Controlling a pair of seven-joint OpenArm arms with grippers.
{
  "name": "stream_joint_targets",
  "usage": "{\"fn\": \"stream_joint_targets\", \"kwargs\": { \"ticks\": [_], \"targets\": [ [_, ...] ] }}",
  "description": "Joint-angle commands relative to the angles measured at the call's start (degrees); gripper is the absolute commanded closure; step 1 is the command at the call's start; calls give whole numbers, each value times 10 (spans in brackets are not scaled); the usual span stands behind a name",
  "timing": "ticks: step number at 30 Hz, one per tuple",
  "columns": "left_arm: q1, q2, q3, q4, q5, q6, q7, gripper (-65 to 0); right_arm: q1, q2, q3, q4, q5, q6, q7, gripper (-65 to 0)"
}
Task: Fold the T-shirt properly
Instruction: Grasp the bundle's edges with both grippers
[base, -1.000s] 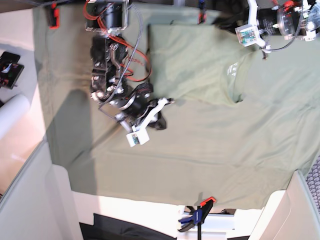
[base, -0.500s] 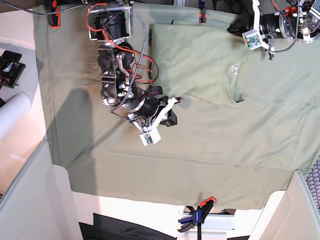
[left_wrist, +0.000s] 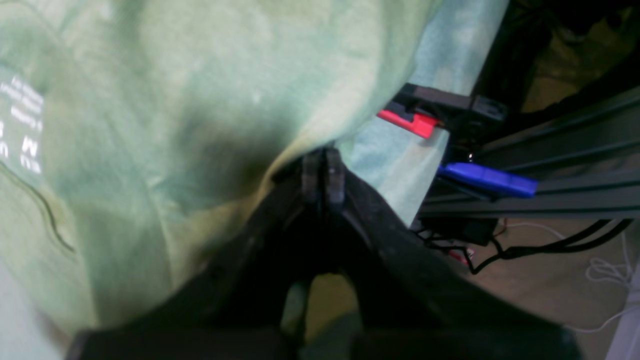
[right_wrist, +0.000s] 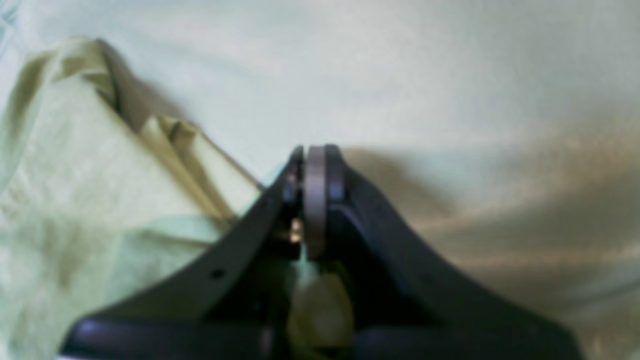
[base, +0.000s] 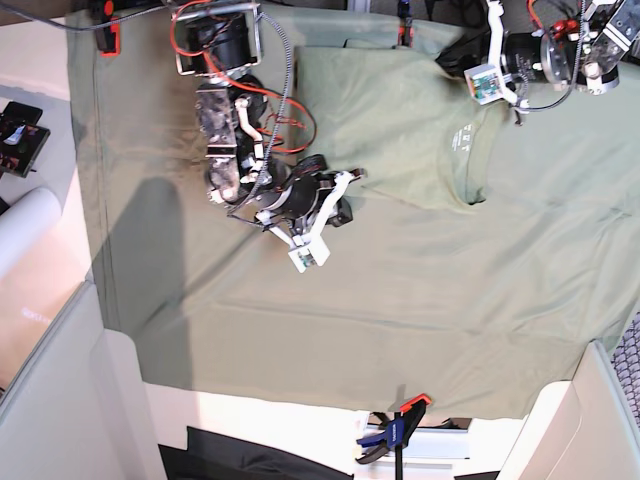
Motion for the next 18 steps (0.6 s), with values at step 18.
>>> {"fn": "stream_joint_targets", "kwargs": {
  "ticks": [18],
  "targets": [
    [-120, -2, 30, -130, 32, 0, -28, 0, 15, 38, 0, 8, 140, 7, -91, 0]
  ]
}}
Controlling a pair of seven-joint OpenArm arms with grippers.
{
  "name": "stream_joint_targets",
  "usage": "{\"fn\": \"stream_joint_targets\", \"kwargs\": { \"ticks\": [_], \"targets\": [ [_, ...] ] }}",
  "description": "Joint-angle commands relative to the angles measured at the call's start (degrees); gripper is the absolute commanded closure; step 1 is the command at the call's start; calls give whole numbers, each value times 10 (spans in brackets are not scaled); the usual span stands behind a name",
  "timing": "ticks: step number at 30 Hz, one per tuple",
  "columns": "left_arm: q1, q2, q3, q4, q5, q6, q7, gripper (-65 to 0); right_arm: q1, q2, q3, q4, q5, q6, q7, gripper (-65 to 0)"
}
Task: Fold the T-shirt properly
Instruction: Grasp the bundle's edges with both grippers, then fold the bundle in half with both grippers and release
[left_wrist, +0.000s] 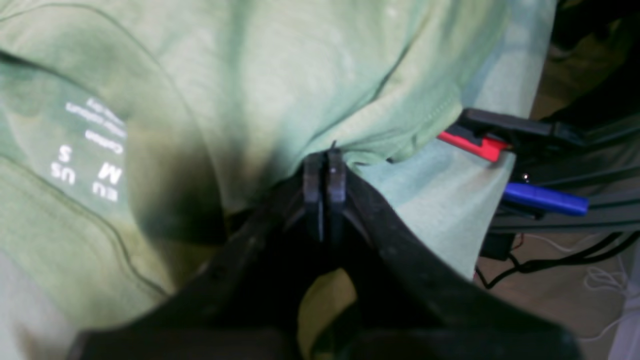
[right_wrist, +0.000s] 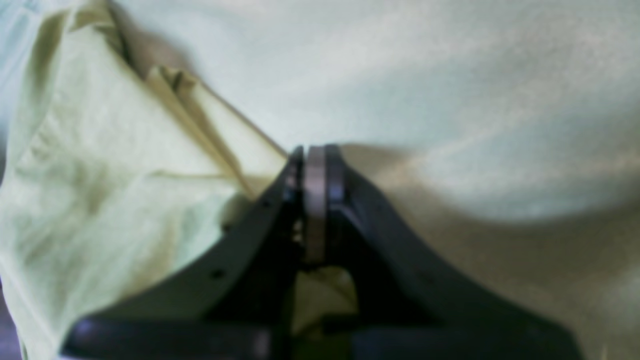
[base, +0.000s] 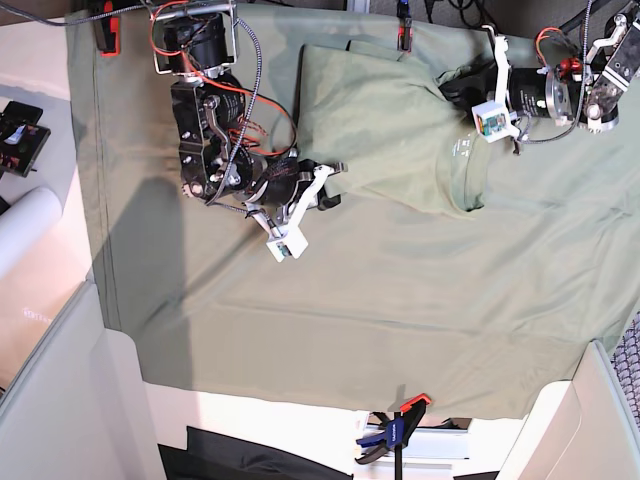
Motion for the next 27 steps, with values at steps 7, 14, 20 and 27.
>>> {"fn": "stream_joint_targets", "kwargs": {
  "ticks": [7, 14, 20, 27],
  "targets": [
    [-89, 17, 54, -83, 43, 43, 31, 0, 10, -1, 0, 13, 11, 7, -27, 0],
    [-143, 14, 80, -99, 52, 46, 37, 0, -38, 22, 0, 79, 31, 7, -26, 0],
    [-137, -15, 80, -20, 48, 43, 40, 0, -51, 38, 0, 106, 35, 7, -27, 0],
    [-146, -19, 79, -10, 66, 65, 43, 0, -52, 38, 0, 106, 61, 7, -55, 0]
  ]
}}
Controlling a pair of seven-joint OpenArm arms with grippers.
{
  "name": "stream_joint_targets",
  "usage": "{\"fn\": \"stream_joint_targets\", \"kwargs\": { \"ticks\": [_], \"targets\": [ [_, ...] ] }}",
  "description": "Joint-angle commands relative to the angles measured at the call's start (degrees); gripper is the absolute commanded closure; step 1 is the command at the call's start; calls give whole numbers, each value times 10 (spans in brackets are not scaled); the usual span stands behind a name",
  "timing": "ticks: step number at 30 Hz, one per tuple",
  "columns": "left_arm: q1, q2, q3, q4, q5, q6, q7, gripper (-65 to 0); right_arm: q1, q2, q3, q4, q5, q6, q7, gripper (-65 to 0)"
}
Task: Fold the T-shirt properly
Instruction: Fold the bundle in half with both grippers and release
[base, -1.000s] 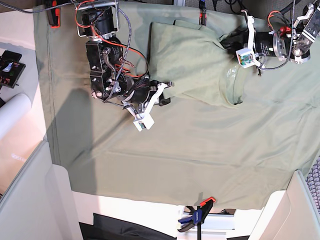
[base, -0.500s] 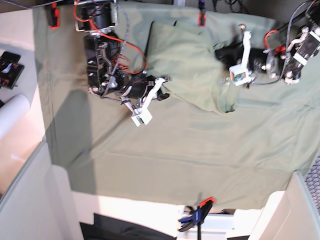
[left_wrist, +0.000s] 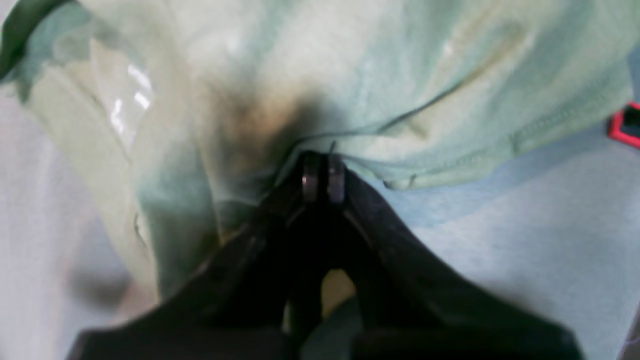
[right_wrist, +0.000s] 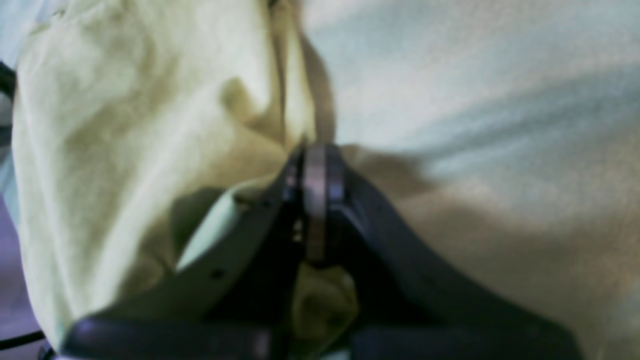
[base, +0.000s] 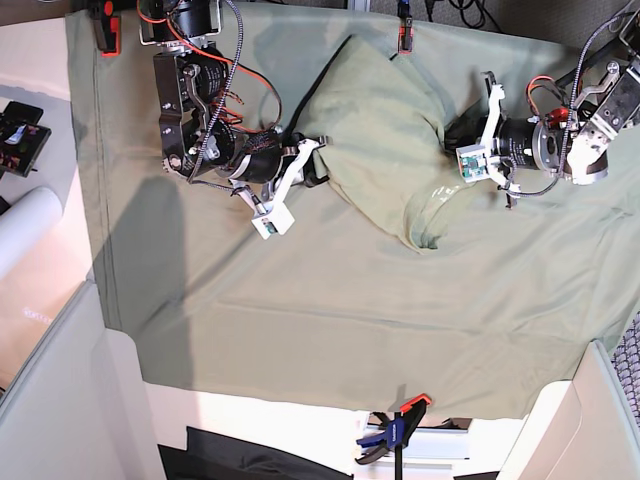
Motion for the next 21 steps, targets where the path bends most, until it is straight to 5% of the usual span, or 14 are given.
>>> {"fn": "stream_joint_targets", "kwargs": {
  "ticks": [1, 6, 21],
  "targets": [
    [-17, -8, -5, 3, 19, 26, 3, 0, 12, 1, 0, 9, 13, 7, -2, 0],
    [-46, -8, -5, -20, 27, 59, -5, 0, -7, 1, 0, 27, 26, 7, -9, 0],
    [-125, 68, -5, -195, 27, 60, -56, 0, -140, -14, 0, 147, 56, 7, -12, 0]
  ]
}}
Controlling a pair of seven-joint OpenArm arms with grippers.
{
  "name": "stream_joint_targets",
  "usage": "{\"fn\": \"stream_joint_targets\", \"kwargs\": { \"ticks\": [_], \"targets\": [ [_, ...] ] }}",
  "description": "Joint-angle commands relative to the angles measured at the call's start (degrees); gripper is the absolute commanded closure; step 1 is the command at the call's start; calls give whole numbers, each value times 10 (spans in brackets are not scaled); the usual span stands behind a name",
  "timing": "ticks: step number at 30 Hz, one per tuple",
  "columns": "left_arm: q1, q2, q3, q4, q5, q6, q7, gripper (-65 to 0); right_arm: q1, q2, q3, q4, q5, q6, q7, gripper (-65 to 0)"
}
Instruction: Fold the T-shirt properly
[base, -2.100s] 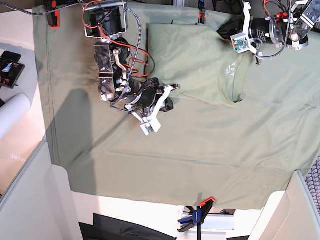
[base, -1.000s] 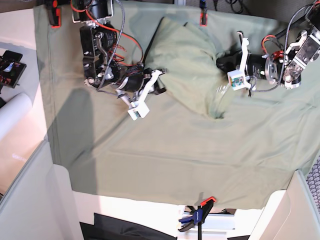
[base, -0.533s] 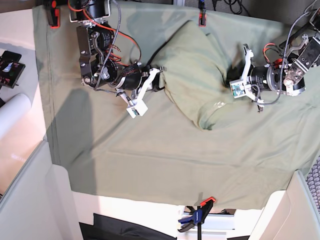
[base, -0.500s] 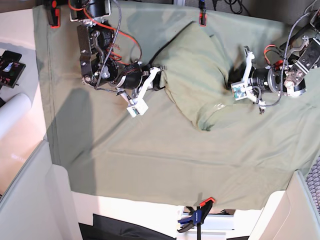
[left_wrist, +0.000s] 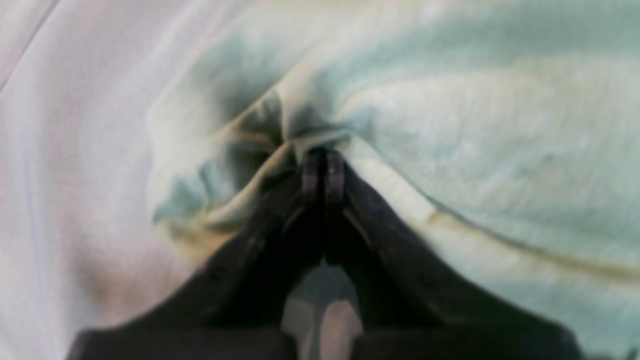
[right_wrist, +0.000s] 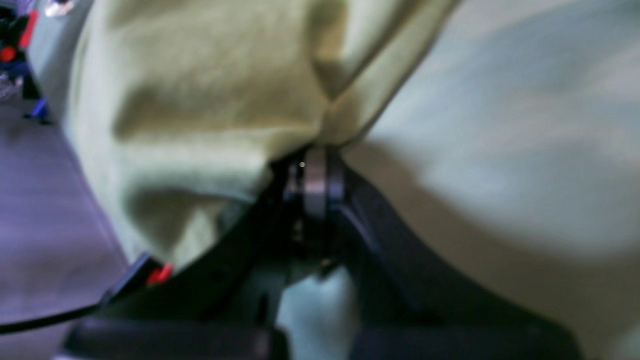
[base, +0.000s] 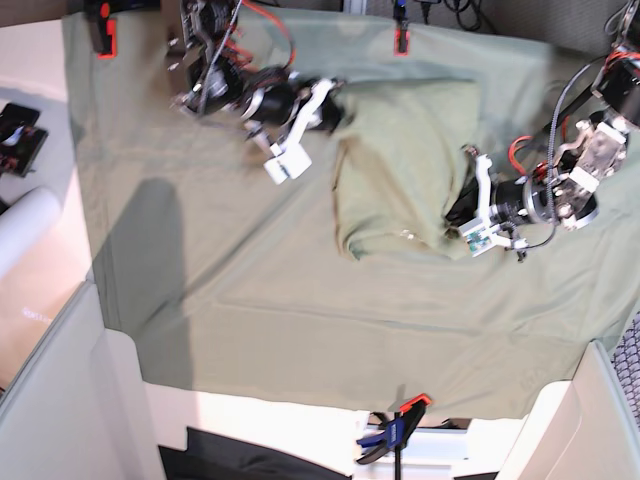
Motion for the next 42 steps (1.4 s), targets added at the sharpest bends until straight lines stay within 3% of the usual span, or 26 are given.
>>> {"fn": "stream_joint_targets", "kwargs": {
  "ticks": [1, 8, 15, 19, 23, 27, 34, 42],
  "targets": [
    [-9, -6, -2, 1, 8, 9, 8, 0, 1, -3, 0, 16, 11, 7, 3, 0],
    [-9, -16, -2, 9, -3, 8, 9, 0, -18, -10, 4, 44, 3, 7, 3, 0],
    [17, -86, -62, 115, -97, 5, 57, 0, -18, -7, 57, 73, -4, 7, 1, 0],
    [60, -123, -140, 184, -183, -55, 106, 0, -18, -2, 100, 86, 0, 7, 0, 0],
    [123, -146, -219, 243, -282, -55, 179, 0, -22, 29, 114, 88, 27, 7, -15, 0],
    [211, -167, -310, 286, -334, -55, 226, 0, -58, 70, 114, 102, 30, 7, -16, 0],
    [367, -181, -456, 311, -362, -55, 254, 0, -164, 137, 125, 164, 30, 7, -16, 0],
    [551, -177, -555, 337, -361, -55, 266, 0, -306, 175, 167, 229, 32, 6, -16, 0]
  ]
}}
